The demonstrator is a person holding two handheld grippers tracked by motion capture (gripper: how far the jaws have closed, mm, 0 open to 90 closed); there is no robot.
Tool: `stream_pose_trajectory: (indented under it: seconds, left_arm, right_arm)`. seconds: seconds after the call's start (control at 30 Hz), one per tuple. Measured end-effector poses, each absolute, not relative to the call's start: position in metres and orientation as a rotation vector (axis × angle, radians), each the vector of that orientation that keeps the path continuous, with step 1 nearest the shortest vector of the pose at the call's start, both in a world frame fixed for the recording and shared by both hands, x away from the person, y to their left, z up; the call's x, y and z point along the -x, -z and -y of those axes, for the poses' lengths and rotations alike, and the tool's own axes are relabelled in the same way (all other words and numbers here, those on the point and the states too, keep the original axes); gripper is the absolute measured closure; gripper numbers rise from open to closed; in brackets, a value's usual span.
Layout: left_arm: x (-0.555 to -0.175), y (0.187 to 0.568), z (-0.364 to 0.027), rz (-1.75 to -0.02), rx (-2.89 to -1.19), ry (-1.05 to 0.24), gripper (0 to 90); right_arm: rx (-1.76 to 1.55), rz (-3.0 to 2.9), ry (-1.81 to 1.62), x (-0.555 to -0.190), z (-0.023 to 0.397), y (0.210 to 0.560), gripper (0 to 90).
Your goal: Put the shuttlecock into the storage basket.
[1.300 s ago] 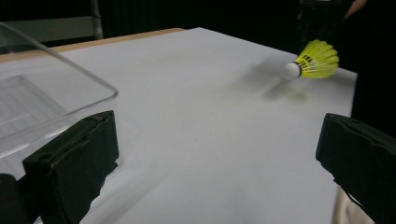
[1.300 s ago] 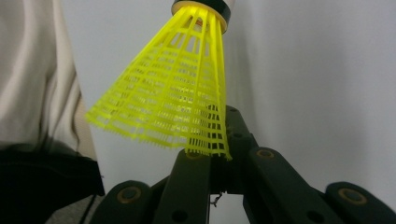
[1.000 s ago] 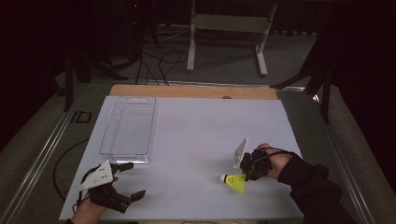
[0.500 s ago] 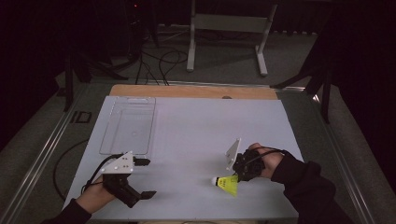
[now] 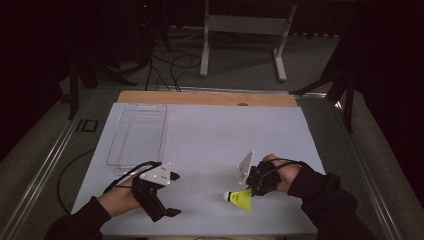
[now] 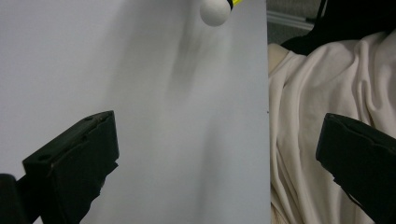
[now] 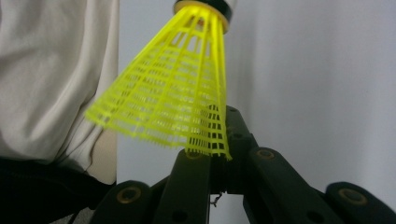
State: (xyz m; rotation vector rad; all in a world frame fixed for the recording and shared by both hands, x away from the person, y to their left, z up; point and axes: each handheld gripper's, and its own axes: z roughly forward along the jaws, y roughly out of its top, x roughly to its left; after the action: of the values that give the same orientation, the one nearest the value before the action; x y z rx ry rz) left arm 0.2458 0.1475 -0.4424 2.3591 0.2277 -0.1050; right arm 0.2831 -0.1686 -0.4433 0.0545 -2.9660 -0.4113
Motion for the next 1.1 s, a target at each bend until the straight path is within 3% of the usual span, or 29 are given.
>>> stream_pose_trajectory:
  seconds: [0.23,1.1]
  left_arm:
    - [-0.253,0.443,-0.121,-0.203,-2.494,0.167,0.0]
    - [-0.259,0.435,-0.055,0.048,-2.557,0.126,0.0]
  right_arm:
    - [-0.071,2.960,0.395,-0.282,0.165,0.444,90.0]
    - [-0.112,2.944,0.401,-0.279,0.152,0.446,90.0]
